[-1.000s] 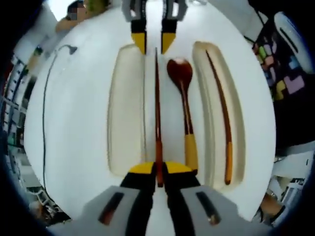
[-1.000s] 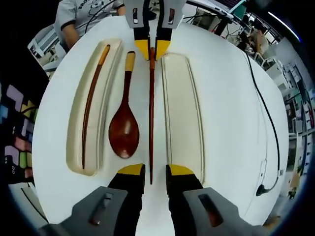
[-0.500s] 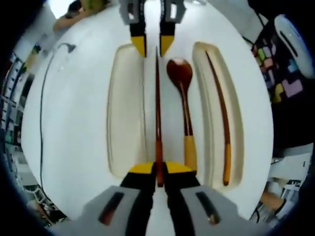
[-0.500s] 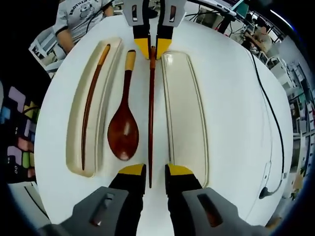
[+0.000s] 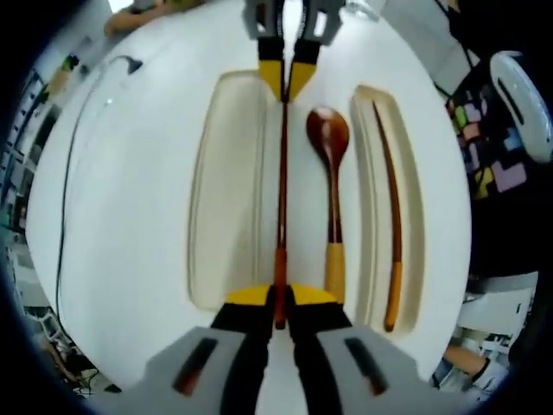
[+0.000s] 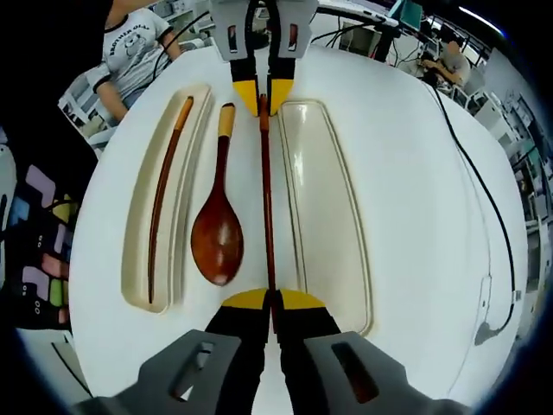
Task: Arrange the utensils inside the cutlery case until each visible utensil rests in its matching compartment.
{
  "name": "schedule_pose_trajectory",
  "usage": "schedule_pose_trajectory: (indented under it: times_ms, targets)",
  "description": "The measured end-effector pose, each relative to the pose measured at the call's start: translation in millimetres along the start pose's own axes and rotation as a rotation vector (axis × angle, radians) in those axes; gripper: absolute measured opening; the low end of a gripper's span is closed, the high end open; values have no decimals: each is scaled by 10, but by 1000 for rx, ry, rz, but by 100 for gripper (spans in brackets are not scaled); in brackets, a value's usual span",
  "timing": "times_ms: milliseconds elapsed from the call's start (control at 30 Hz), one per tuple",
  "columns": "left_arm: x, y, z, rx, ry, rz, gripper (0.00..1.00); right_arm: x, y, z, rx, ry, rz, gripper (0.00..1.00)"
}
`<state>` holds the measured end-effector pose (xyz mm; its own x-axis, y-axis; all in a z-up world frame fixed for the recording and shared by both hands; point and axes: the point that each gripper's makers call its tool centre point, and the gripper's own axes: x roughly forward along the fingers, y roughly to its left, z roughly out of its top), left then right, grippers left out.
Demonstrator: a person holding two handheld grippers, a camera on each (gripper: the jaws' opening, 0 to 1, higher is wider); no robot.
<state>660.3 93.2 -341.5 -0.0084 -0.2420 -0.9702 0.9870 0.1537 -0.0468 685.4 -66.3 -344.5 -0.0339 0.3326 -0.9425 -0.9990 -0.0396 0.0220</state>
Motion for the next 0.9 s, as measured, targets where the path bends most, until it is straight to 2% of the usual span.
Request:
schedule_pose_trajectory:
  times_ms: [33,100,233,267,400,433,467,567,800,833,867,900]
  targets:
    - [1,2,-3,37,14,2,7,6,14,7,-6,-2,3,1]
    - [12,-18,2,57,38,11,7,24,57,31,-12,8,-7,1]
    - [22,-13,6,12,80,15,7,42,93,52,-39,38,-12,1]
    - [24,-9,8,-5,81,18,7,45,100,53,-46,38,-11,1]
    - [28,-38,6,21,83,27,7,48,119,64,-36,39,-16,1]
    - [29,-33,8,11,88,35,7,49,121,67,-38,41,-16,1]
    - [26,-33,-1,-33,102,46,7,52,125,72,-32,43,-17,1]
    - [34,-40,9,-3,111,51,6,48,133,68,-20,44,-26,1]
    - [19,-34,12,-17,98,39,6,32,140,63,-28,12,-69,0]
    - [22,-63,20,-8,100,22,6,29,140,60,-51,35,-68,0]
    - [19,-128,35,-20,101,-17,6,18,170,28,-59,89,-39,0]
    - [0,-118,49,-19,102,-11,6,12,159,27,-52,112,-41,0]
